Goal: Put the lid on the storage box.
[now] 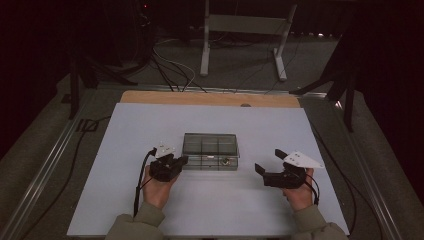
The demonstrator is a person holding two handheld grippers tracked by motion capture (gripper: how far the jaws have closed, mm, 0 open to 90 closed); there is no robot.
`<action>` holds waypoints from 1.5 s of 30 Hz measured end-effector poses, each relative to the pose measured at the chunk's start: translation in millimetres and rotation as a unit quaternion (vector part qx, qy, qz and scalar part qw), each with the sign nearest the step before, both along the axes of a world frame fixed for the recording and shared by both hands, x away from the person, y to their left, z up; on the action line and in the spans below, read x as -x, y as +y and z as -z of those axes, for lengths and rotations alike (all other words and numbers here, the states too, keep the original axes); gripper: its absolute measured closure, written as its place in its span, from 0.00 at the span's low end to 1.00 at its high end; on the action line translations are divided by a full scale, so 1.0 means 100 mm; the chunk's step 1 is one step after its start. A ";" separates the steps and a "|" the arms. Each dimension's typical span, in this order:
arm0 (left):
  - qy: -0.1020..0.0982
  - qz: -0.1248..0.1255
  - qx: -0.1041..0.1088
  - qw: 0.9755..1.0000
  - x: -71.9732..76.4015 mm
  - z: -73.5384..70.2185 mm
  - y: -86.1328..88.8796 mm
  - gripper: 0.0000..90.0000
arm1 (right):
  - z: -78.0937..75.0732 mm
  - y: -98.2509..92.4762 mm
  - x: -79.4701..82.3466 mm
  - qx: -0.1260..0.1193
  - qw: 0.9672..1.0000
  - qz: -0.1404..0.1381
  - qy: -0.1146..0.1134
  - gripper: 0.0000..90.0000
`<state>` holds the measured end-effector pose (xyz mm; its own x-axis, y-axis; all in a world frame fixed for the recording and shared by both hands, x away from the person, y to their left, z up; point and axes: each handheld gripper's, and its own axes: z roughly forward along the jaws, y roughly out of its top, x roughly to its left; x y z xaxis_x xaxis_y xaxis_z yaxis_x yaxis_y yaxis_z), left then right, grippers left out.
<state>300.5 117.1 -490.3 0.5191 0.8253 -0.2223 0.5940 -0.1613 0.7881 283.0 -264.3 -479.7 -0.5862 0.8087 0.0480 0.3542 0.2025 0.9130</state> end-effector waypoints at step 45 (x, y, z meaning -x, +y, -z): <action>0.022 0.002 -0.024 0.999 0.13 0.18 0.05 1.00 | 0.03 0.09 -0.08 0.000 0.999 0.005 0.035 0.19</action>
<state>287.4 122.4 -508.1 0.5123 0.8339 -0.2052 0.6269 -0.1999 0.7530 290.9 -255.5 -482.5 -0.5734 0.8144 0.0893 0.4200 0.1986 0.8855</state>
